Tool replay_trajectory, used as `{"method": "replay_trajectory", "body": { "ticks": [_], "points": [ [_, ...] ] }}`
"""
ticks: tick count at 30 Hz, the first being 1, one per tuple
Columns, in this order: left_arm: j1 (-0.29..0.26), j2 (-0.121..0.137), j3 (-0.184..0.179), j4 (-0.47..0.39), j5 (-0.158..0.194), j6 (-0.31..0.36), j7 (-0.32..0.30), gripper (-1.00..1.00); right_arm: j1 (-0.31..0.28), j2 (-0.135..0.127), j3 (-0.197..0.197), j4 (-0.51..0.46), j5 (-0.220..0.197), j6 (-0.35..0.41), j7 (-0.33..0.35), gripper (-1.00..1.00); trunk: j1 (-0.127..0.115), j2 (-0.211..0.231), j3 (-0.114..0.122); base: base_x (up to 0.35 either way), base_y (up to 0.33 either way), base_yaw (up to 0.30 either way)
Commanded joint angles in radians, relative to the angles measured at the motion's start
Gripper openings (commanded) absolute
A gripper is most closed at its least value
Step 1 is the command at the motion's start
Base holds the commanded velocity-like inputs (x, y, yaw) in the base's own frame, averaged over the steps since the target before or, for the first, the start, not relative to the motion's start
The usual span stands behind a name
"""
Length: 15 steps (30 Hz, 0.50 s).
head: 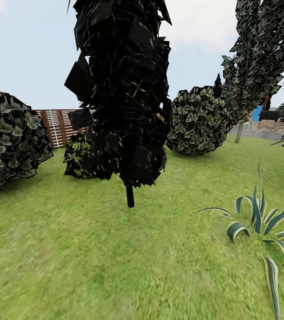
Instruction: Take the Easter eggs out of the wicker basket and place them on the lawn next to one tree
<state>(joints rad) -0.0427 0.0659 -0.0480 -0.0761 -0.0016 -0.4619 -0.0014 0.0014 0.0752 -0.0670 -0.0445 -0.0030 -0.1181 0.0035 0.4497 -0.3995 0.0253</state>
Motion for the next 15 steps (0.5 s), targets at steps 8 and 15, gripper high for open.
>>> {"method": "replay_trajectory", "body": {
  "ticks": [8,15],
  "points": [
    [0.000,0.000,-0.004,0.001,0.000,-0.003,0.000,1.00,0.000,0.000,-0.006,0.000,0.000,-0.003,0.000,1.00,0.000,-0.001,0.000,0.000,0.000,-0.013],
    [0.000,0.000,-0.004,0.001,0.000,-0.003,0.000,1.00,0.000,0.000,-0.006,0.000,0.000,-0.003,0.000,1.00,0.000,-0.001,-0.001,0.000,0.000,-0.013]
  ]
}}
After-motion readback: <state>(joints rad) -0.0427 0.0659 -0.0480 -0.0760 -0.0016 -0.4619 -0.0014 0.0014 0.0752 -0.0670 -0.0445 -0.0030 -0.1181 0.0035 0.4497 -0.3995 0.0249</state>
